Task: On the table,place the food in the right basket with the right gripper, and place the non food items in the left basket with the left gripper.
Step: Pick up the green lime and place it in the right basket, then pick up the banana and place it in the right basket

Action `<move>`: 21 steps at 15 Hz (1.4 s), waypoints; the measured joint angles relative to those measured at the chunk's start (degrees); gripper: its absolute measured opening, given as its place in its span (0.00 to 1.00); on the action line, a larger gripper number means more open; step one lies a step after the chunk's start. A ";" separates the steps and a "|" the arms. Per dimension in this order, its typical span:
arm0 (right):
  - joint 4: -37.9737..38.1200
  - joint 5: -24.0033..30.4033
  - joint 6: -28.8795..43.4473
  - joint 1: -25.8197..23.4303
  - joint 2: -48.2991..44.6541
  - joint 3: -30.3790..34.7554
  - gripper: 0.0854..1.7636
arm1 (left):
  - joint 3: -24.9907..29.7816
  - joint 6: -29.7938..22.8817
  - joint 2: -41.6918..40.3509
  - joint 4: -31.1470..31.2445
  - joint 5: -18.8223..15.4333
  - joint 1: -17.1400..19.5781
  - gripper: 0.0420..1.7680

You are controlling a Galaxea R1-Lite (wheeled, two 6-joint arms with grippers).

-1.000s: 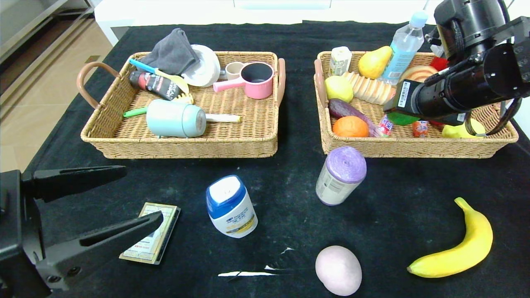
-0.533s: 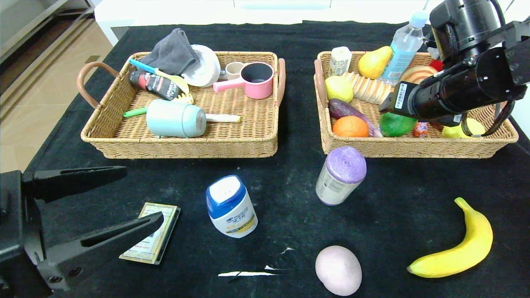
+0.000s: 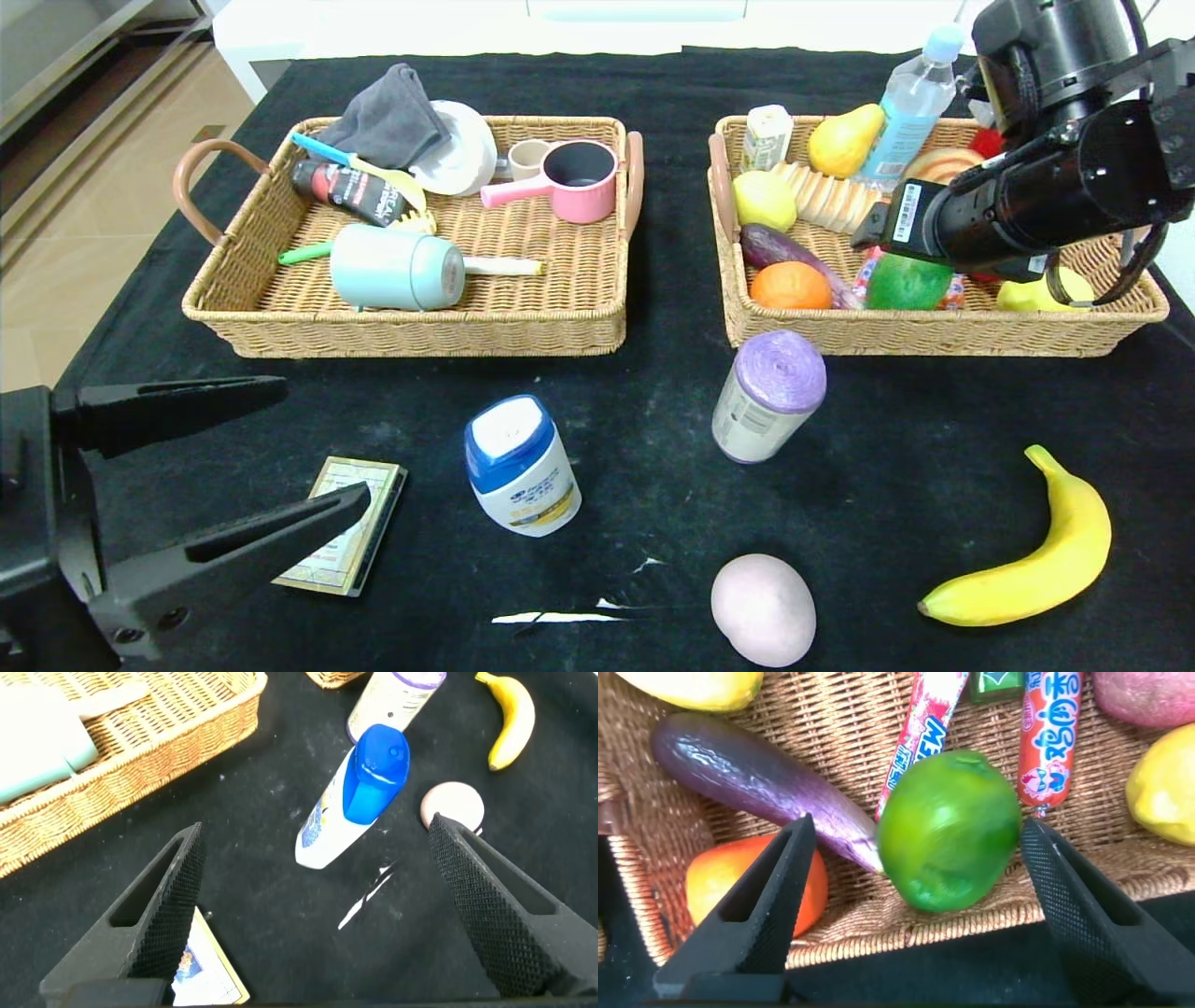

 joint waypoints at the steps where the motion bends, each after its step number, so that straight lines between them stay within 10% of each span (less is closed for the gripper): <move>1: 0.16 -0.22 0.06 0.13 -0.41 0.00 0.91 | 0.00 -0.02 0.05 0.00 0.02 0.00 0.97; 7: 9.37 -6.19 5.60 4.40 -4.28 1.57 0.94 | 0.26 0.83 0.06 0.00 0.00 0.00 0.97; 21: 15.24 3.07 23.77 4.84 -25.69 29.03 0.96 | 0.22 1.13 -0.74 -0.22 0.29 -0.02 0.97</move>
